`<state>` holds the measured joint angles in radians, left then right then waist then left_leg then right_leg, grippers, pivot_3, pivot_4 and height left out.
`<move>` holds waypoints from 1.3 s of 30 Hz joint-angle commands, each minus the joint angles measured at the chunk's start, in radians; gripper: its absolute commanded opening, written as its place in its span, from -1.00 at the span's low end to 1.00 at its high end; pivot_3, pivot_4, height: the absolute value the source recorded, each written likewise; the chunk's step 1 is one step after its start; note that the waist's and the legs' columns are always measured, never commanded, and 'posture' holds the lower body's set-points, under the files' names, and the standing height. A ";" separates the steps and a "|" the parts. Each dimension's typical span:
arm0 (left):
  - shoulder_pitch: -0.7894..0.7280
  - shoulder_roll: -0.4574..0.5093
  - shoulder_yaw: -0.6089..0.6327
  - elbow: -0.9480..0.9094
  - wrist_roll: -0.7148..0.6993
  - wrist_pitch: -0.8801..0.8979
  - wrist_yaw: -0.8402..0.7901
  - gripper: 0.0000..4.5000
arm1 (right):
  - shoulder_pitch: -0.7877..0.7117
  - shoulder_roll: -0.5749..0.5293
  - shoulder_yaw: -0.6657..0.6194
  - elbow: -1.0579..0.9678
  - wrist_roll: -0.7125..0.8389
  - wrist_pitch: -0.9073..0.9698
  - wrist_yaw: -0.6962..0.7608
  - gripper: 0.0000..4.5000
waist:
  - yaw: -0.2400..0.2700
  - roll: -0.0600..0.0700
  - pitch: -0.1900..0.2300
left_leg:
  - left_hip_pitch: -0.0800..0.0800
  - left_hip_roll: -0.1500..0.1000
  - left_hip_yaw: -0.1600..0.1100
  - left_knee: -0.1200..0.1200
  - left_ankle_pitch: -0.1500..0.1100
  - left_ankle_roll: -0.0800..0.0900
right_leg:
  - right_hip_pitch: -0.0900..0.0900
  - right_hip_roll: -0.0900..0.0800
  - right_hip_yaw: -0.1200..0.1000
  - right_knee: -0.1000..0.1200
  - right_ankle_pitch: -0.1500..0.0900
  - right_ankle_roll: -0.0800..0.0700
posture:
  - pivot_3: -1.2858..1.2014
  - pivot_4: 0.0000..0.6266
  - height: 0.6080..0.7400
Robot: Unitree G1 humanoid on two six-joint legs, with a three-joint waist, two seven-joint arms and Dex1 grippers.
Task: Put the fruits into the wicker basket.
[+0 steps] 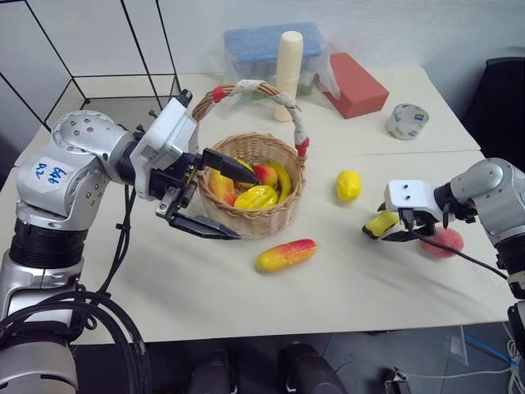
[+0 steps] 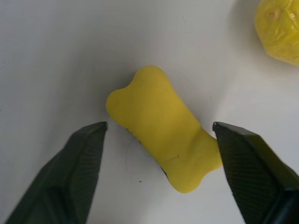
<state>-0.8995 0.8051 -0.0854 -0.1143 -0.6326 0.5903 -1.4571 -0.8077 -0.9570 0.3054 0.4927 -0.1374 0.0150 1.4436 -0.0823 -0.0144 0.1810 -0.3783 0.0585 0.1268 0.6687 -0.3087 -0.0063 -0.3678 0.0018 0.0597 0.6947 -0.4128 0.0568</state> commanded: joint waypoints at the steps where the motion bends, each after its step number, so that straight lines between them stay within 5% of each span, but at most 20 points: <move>1: -0.023 0.003 0.025 -0.030 -0.002 -0.010 0.008 1.00 | 0.048 -0.019 -0.051 -0.078 0.050 0.058 0.020 0.15 | -0.001 0.000 0.000 | 0.000 0.000 0.000 0.000 0.000 0.000 | 0.000 0.000 0.000 0.000 0.000 0.000 | 0.03 -0.52 1.00; 8: -0.033 -0.011 0.020 -0.028 -0.002 -0.011 0.016 1.00 | 0.207 -0.045 -0.165 -0.219 0.088 0.111 -0.093 -0.63 | 0.001 0.000 0.000 | 0.000 0.000 -0.003 0.001 0.000 0.000 | 0.003 0.000 -0.001 -0.001 0.000 0.000 | 0.03 -0.52 1.00; 18: -0.048 -0.042 0.020 -0.006 -0.007 -0.013 0.014 1.00 | 0.531 -0.255 -0.724 -0.582 0.175 0.348 -0.205 -0.65 | 0.025 0.001 0.001 | -0.001 0.000 -0.005 0.003 0.000 0.000 | 0.005 0.001 -0.002 -0.003 0.000 0.000 | 0.03 -0.52 1.00; 21: -0.055 -0.064 0.018 0.008 -0.008 -0.017 0.014 1.00 | 0.666 -0.229 -0.985 -0.611 0.154 0.483 -0.229 -0.65 | 0.030 0.001 0.000 | 0.000 0.000 -0.007 0.003 0.000 -0.001 | 0.008 0.003 -0.002 -0.006 0.000 0.000 | 0.03 -0.52 1.00; 26: -0.062 -0.094 0.010 0.025 -0.004 -0.024 0.005 1.00 | 0.932 -0.116 -1.207 -0.589 0.094 0.543 -0.299 -0.65 | 0.047 -0.001 -0.001 | 0.001 -0.001 -0.007 0.002 0.000 -0.001 | 0.010 0.003 0.000 -0.008 0.000 0.000 | 0.03 -0.52 1.00; 37: -0.109 -0.122 0.003 0.071 0.005 -0.021 -0.019 1.00 | 1.001 0.117 -1.139 -0.575 0.207 0.620 -0.519 -0.65 | 0.032 0.002 -0.001 | 0.005 0.000 -0.005 -0.004 0.003 -0.006 | 0.011 0.007 0.004 -0.010 0.000 0.001 | 0.03 -0.52 1.00; 39: -0.109 -0.116 0.006 0.074 0.006 -0.021 -0.023 1.00 | 1.008 0.112 -1.109 -0.541 0.209 0.617 -0.536 -0.36 | 0.029 0.002 -0.001 | 0.005 0.000 -0.005 -0.004 0.003 -0.006 | 0.011 0.007 0.004 -0.009 0.000 0.001 | 0.03 -0.52 1.00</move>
<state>-0.9919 0.6773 -0.0968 -0.0283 -0.6269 0.5776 -1.4739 0.1960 -0.8285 -0.7923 -0.0463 0.0600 0.6336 0.9251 -0.0532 -0.0125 0.1797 -0.3731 0.0585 0.1214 0.6642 -0.3060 -0.0121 -0.3566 0.0093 0.0637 0.6855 -0.4130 0.0573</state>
